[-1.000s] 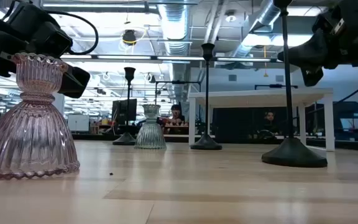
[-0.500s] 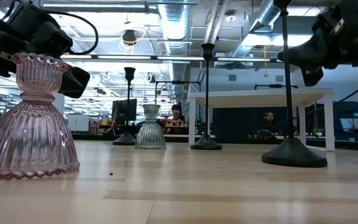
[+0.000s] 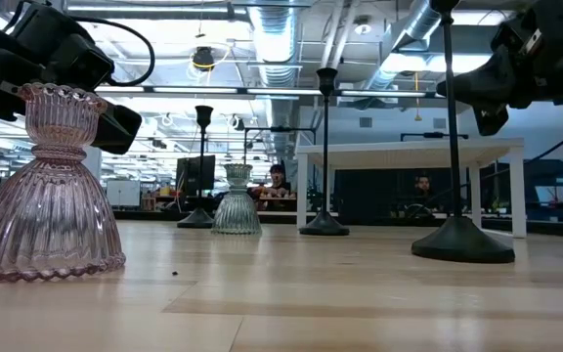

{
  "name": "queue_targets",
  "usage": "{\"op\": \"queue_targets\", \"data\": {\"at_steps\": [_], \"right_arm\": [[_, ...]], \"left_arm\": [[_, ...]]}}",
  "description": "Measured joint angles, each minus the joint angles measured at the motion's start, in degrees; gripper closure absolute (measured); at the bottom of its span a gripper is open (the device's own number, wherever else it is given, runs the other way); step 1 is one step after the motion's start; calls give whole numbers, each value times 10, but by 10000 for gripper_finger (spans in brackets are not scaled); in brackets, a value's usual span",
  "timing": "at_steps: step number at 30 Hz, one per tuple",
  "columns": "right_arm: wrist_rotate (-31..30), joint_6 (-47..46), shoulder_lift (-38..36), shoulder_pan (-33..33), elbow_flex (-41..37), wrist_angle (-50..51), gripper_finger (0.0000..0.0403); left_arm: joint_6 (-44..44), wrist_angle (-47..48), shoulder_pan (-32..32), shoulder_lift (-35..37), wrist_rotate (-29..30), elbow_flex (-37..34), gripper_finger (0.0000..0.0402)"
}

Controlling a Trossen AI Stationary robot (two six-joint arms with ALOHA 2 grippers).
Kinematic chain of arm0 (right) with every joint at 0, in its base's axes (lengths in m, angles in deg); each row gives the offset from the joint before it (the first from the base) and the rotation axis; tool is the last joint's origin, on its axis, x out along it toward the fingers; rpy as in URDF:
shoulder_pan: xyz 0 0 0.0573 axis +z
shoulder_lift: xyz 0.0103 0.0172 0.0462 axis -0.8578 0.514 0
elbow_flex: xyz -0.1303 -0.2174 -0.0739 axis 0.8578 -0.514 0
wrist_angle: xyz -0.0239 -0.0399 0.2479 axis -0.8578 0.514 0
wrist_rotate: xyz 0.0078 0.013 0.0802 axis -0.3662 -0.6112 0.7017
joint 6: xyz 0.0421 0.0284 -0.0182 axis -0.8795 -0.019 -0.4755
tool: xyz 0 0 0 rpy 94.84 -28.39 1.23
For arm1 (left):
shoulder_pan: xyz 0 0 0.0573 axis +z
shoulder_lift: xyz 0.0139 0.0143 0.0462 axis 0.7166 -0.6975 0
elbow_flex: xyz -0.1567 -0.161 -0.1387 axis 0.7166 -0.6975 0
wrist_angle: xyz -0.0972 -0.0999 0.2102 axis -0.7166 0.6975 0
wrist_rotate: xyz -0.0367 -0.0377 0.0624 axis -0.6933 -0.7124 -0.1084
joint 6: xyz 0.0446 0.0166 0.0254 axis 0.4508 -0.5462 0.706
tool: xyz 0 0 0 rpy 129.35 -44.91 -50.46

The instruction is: Pick & Place candle stick holders

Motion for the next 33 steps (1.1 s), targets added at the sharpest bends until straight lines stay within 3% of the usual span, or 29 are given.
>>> {"op": "queue_targets", "data": {"at_steps": [10,33], "right_arm": [[0,63,0,0,0,2,403],[0,64,0,6,0,0,403]], "left_arm": [[0,0,0,0,0,0,390],[3,-8,0,0,0,0,390]]}}
